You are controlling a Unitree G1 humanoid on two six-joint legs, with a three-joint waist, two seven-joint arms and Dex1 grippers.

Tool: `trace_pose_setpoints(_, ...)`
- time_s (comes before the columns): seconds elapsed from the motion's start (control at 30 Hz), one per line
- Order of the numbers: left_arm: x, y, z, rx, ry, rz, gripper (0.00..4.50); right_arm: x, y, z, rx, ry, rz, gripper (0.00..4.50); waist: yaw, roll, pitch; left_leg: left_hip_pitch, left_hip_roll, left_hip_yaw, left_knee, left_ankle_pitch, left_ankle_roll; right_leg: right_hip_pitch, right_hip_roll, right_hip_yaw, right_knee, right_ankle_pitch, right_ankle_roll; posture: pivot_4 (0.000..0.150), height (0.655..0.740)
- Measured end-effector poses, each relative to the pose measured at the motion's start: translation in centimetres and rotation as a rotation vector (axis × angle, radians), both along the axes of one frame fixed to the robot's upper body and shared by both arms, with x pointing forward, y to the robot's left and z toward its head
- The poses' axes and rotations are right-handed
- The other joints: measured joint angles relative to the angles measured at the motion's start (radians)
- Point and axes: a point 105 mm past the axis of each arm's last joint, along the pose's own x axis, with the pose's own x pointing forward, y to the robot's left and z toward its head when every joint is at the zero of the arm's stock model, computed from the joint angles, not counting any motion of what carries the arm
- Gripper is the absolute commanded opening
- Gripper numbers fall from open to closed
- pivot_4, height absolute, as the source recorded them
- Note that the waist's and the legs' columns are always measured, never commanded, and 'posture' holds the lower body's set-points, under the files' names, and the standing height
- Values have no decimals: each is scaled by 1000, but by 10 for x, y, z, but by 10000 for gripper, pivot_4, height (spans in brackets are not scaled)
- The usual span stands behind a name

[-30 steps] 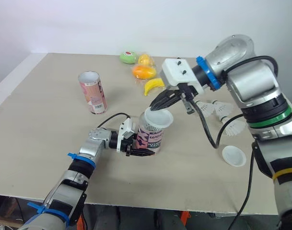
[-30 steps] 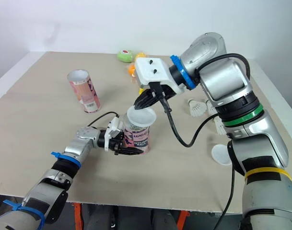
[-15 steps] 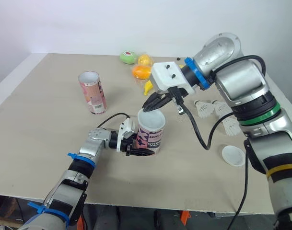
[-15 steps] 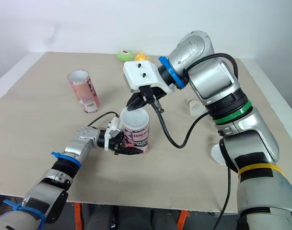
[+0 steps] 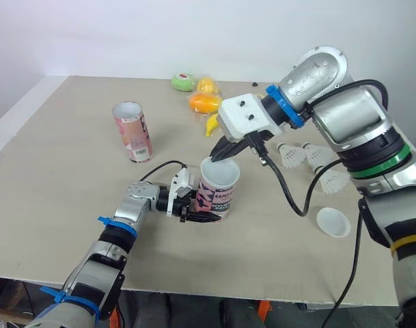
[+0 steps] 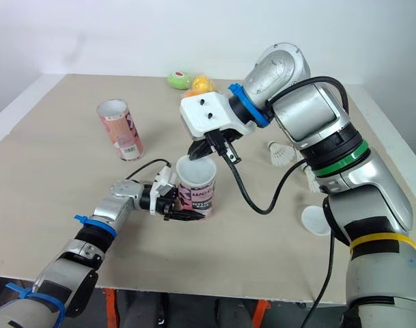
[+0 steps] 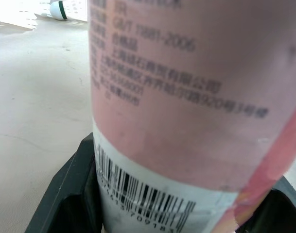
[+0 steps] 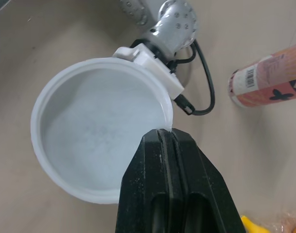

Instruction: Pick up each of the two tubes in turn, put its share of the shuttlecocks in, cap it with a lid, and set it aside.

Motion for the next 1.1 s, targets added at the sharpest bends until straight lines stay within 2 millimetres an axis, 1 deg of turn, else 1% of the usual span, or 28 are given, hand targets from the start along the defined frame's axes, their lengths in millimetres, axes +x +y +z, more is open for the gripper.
trace_pose_setpoints(0.23, -1, 0, 0, -1, -2, -1, 27474, -3, 2, -1, -12, -36, 35, 494, 0, 0, 0, 0, 0, 0, 0, 0, 0, 0, 0, 0, 0, 0, 0, 1500, 6917)
trace_pose_setpoints(0.3, 0, 1, 0, -2, 0, 3, 27474, -1, 4, -1, -16, -63, 42, 6841, -1, 0, 0, 0, 0, 0, 0, 0, 0, 0, 0, 0, 0, 0, 0, 1500, 6917)
trace_pose_setpoints(0.4, 0, 2, -1, -4, 3, 11, 27474, 3, 5, -5, -13, -119, 49, 17788, -1, 0, 0, 0, 0, 0, 0, 0, 0, 0, 1, 0, 0, 0, 0, 1500, 6917)
trace_pose_setpoints(0.43, 0, 2, -1, -5, 4, 13, 27474, 4, 4, -5, -7, -132, 49, 23776, -1, 0, -1, 1, 0, 0, 0, 0, 0, 1, 1, 0, 0, 0, 0, 1500, 6917)
trace_pose_setpoints(0.47, 0, 2, -1, -5, 4, 13, 27474, 4, 3, -5, -6, -136, 48, 25081, -2, 0, -1, 1, 0, 0, 0, 0, 0, 1, 1, 0, 0, 0, 0, 1500, 6917)
trace_pose_setpoints(0.5, 0, 2, -1, -5, 5, 14, 27474, 4, 3, -6, -6, -143, 47, 28825, -2, 0, -2, 2, 0, 0, 0, 0, 0, 1, 0, 0, 0, 0, 0, 1500, 6917)
trace_pose_setpoints(0.53, 0, 2, -1, -3, 11, 16, 27474, 6, 4, -6, 14, -161, 37, 34112, -2, 0, -3, 2, 1, 0, 0, 0, 0, 1, 1, 0, 0, 0, 0, 1500, 6917)
trace_pose_setpoints(0.57, 0, 2, -1, -3, 12, 16, 27474, 7, 4, -5, 24, -169, 31, 36360, -2, 0, -5, 2, 1, 0, 0, 0, 0, 2, 1, 0, 0, 0, -1, 1500, 6917)
trace_pose_setpoints(0.77, 0, 4, -4, -3, 30, 27, 27474, 11, 5, -9, 39, -182, 9, 36360, -2, -1, -14, 3, 1, 0, -1, 0, 0, 2, 1, 0, 0, 0, -1, 1500, 6917)
trace_pose_setpoints(0.9, 0, 4, -7, 5, 40, 36, 27474, 10, 3, -16, 31, -204, 3, 36360, -2, -1, -23, 5, 1, 0, -1, -1, -1, 2, 1, 0, 0, -1, -2, 1500, 6917)
trace_pose_setpoints(0.97, 0, 5, -9, 11, 47, 43, 27474, 9, 3, -19, 19, -215, 2, 36360, -3, -2, -27, 12, 1, 0, -3, -2, -3, 5, 1, 0, 0, -8, -1, 1500, 6917)
trace_pose_setpoints(1.1, 0, 5, -11, 18, 53, 45, 27474, 8, 3, -23, 5, -227, 4, 36360, -3, -4, -30, 18, 1, 1, -3, -4, -5, 10, 1, 0, 0, -11, -3, 1500, 6917)
